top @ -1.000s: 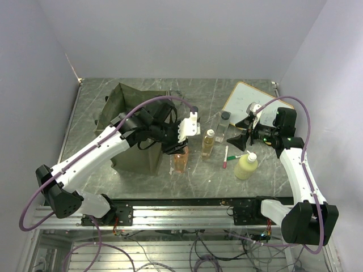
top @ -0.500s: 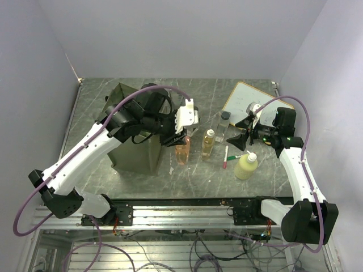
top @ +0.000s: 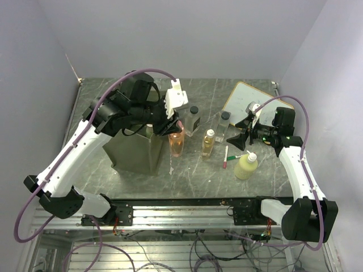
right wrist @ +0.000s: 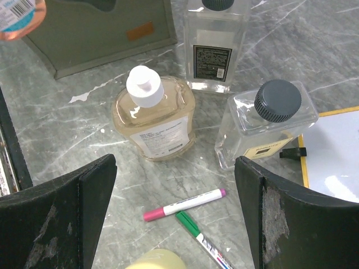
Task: Place the personal care products into the canvas bag
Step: Place the care product in the canvas bag.
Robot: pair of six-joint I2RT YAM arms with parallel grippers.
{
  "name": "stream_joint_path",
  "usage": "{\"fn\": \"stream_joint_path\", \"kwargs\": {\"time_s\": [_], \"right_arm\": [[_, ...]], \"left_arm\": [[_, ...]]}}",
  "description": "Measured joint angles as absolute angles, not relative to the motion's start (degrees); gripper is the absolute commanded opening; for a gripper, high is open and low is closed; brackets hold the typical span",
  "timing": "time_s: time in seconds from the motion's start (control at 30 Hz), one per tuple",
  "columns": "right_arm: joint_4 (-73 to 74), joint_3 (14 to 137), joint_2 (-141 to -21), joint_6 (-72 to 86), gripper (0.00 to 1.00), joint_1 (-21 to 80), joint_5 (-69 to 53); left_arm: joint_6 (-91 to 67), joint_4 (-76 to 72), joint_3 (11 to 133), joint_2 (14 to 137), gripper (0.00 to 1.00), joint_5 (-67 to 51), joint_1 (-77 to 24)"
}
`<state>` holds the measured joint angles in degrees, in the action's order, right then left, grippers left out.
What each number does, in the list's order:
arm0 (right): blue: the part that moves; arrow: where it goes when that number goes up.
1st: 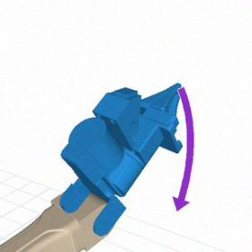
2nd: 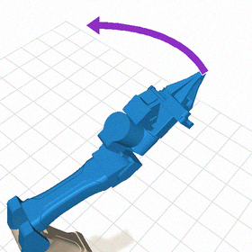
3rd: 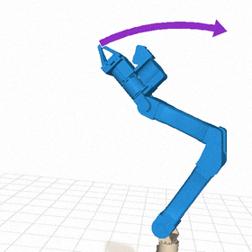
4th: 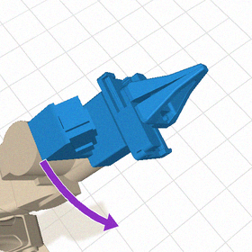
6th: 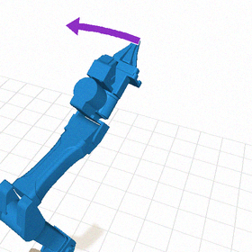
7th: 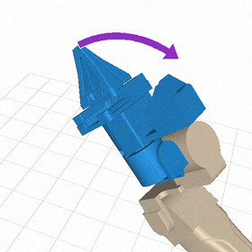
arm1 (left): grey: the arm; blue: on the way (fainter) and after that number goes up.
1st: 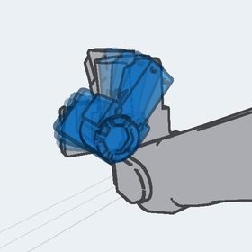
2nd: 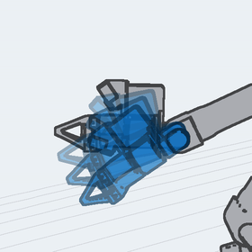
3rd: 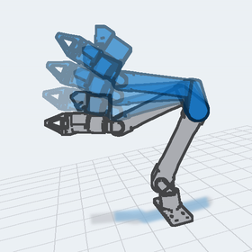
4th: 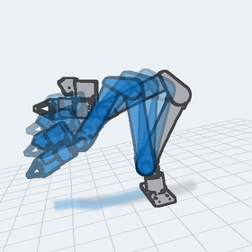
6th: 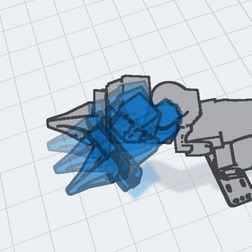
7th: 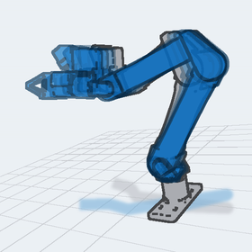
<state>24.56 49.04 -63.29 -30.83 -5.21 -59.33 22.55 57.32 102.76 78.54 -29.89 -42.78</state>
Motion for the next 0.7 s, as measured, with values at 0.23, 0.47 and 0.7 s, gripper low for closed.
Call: {"fn": "stream_joint_path", "kwargs": {"time_s": [0.23,0.47,0.7], "right_arm": [[24.43,49.04,-64.66,-30.83,0.86,-5.21,-58.92],[24.27,49.04,-64.66,-30.85,0.86,-5.21,-58.46],[24.23,48.99,-64.66,-30.87,0.86,-5.21,-58.08]], "left_arm": [[20.8,59.35,108.53,78.54,0.07,-29.52,-42.06],[18.5,59.64,115.74,78.63,0.07,-26.65,-41.76],[15.35,59.9,122.34,81.17,0.07,-22.37,-40.71]]}}
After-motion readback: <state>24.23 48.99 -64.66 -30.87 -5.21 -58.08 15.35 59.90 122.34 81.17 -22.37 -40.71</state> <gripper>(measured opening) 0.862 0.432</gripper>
